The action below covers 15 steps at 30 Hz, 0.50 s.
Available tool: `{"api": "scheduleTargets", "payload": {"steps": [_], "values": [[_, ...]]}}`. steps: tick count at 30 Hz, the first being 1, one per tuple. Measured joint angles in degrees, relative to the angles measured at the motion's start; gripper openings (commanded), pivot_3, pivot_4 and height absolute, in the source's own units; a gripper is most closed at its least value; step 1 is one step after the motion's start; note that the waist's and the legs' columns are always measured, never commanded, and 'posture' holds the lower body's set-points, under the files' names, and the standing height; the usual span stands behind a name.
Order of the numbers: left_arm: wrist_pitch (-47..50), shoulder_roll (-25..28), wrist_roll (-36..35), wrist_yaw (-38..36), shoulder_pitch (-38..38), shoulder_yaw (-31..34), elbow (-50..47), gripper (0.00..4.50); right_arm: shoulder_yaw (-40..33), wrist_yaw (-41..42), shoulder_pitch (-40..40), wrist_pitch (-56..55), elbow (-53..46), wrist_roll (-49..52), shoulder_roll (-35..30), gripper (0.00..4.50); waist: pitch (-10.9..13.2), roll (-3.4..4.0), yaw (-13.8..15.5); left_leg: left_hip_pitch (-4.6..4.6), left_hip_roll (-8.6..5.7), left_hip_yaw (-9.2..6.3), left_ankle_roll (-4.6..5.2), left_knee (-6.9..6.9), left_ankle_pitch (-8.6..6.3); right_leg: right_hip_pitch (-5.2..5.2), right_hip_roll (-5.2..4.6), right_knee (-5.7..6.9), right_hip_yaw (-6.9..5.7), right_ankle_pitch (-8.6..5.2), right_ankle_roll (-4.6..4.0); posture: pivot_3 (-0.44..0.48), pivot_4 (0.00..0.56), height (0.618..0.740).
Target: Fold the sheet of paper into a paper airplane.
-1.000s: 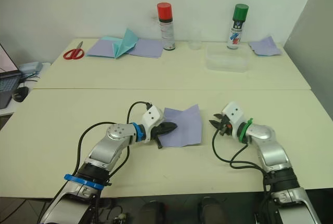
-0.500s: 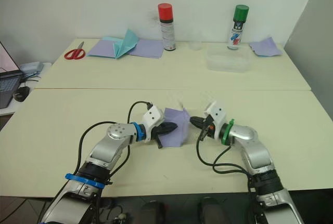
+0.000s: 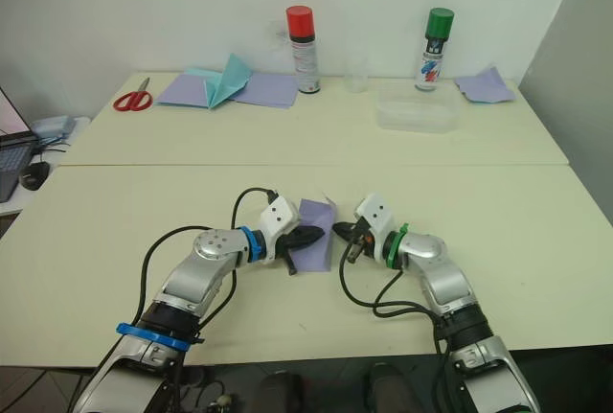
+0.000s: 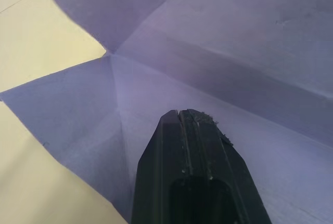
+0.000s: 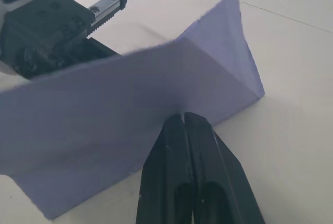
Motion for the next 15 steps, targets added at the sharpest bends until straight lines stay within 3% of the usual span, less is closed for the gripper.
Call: {"api": "scheduleTargets", "payload": {"steps": [15], "values": [[0.83, 1.68, 0.01, 0.50, 1.25, 0.11, -2.17, 0.00, 1.75, -0.15, -0.88, -2.97, 5.34, -2.93, 1.50, 0.03, -0.03, 0.00, -0.11, 0.09, 0.06, 0.03, 0.00, -0.05, 0.00, 0.01, 0.02, -0.01, 0.03, -0.01, -0.01, 0.000, 0.150, 0.740]]}}
